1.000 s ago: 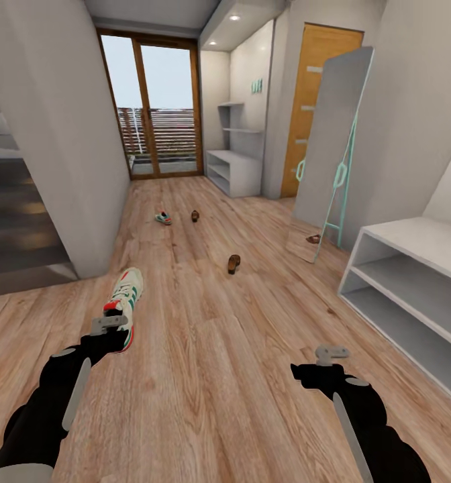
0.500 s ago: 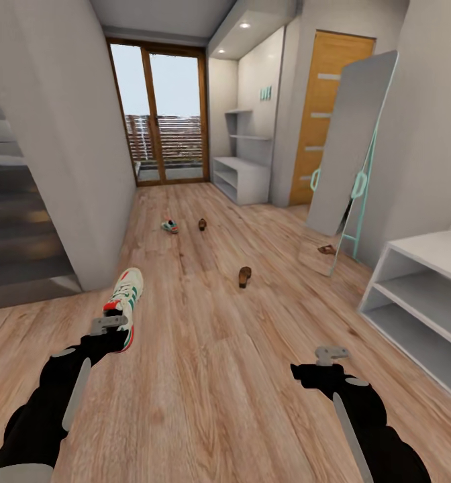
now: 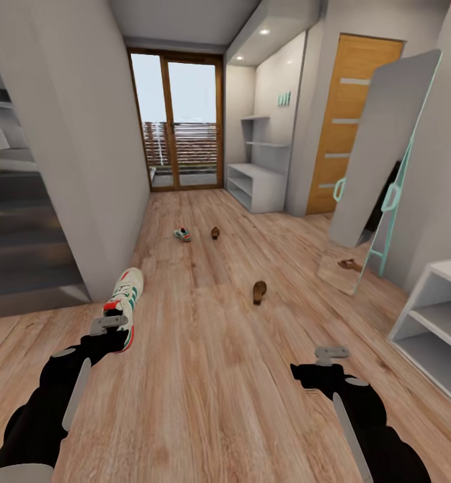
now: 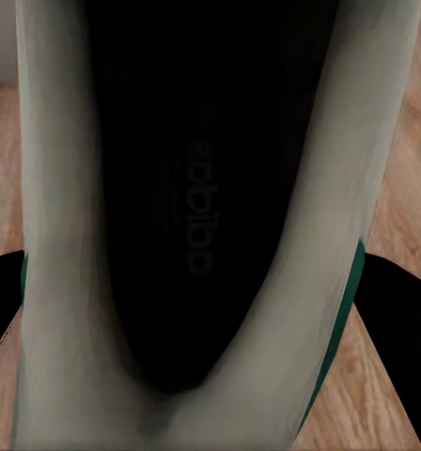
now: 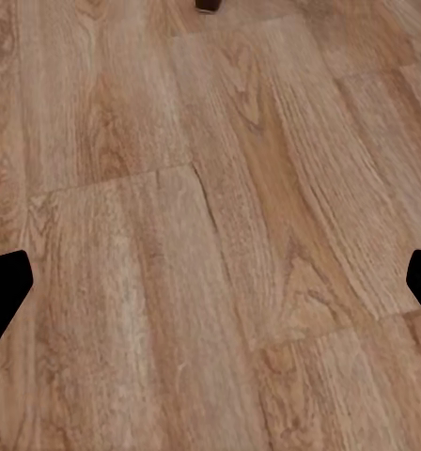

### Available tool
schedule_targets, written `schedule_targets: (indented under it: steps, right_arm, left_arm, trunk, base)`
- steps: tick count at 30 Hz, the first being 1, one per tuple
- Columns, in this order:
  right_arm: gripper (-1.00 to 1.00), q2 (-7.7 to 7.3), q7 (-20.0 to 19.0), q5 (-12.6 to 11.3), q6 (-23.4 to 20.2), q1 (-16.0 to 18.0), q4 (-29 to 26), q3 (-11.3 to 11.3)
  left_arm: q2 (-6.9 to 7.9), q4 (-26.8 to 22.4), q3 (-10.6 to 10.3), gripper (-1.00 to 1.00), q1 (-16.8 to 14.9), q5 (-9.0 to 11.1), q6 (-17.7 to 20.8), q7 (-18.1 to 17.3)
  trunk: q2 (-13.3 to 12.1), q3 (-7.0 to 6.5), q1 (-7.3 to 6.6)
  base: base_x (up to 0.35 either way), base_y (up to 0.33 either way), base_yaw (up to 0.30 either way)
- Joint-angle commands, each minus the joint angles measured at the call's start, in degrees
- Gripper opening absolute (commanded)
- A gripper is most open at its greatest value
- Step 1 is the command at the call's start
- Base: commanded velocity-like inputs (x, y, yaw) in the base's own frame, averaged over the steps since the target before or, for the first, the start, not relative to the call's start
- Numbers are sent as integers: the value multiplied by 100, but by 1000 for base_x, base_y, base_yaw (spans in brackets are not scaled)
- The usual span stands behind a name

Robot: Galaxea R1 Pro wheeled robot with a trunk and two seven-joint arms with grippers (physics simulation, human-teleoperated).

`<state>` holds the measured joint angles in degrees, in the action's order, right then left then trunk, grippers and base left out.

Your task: Pick up the two gym shoes and the two sandals from the corridor floor and place them onto the hallstand (shoe rack) in the corridor, making sure they are on the rack and not on the floor. Arrange them so the two gym shoes are next to each other and the two sandals are next to each other.

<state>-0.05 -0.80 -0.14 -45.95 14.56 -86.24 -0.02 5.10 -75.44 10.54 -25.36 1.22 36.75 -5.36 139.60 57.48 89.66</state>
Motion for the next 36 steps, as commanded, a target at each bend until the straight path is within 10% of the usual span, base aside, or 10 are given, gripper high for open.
schedule_targets:
  steps: [1, 36]
  right_arm:
    - [100, -1, -8, 2, -28, 3, -7, 2]
    - [100, -2, -8, 3, -28, 3, -7, -1]
  left_arm:
    - [-1, -6, 6, -100, -4, 10, 30, -22]
    - [-53, 3, 1, -100, -4, 10, 30, -22]
  trunk:
    - [2, -4, 3]
    - [2, -318, 3]
  base:
    - [343, 0, 128]
    - [345, 0, 105]
